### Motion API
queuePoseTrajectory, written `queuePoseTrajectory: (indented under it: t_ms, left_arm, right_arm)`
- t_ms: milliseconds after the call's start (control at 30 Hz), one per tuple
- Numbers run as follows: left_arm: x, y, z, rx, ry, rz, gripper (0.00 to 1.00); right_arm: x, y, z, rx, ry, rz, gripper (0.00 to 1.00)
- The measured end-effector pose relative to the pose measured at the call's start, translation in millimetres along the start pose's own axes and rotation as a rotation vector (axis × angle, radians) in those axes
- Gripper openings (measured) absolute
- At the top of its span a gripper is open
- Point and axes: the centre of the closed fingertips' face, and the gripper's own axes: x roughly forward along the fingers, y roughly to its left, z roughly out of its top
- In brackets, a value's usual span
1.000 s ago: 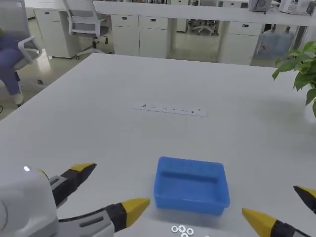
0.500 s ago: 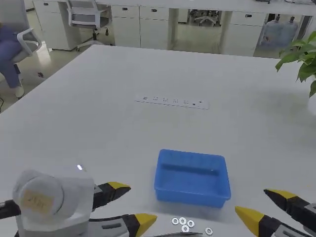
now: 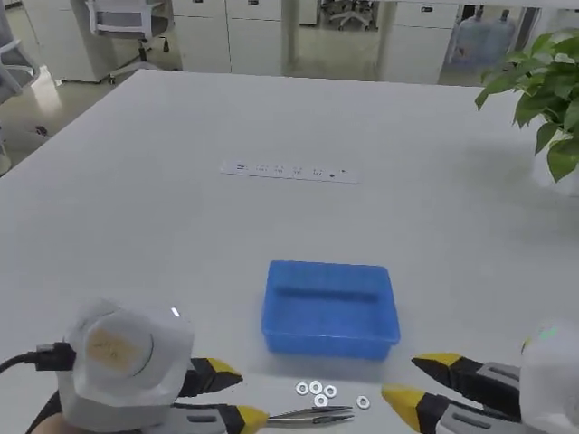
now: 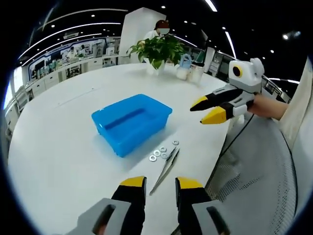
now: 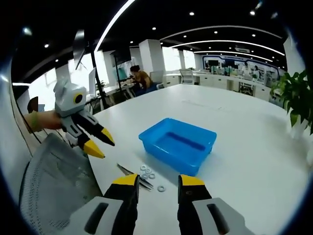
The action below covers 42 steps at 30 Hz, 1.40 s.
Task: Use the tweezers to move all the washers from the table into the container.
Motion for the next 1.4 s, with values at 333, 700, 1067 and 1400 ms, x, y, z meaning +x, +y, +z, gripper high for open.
queuePoseTrajectory:
  t_ms: [333,700,1067,1400]
  left_arm:
    - [22.5,4.8,-20.1,0.118,0.153,-0.027,0.09]
    - [35.6,18.2,-42.2,0.37,0.316,0.021,0.01]
    - [30.2,11.6,-31.6,0.49,0.293,-0.012,0.0]
    - [2.0,-11.9,12.7,0.475,0.162,-0.057,0.0]
  right_arm:
    - [19.7,20.6,-23.3,-0.116,0.131,0.077,0.22]
    - [24.3,23.7,-28.4,-0.161,0.164,0.101,0.18]
    - [23.8,23.5,-30.5,-0.222,0.186,0.102,0.17]
    - [32.5,31.6,-26.1,-0.339,0.204,0.153,0.17]
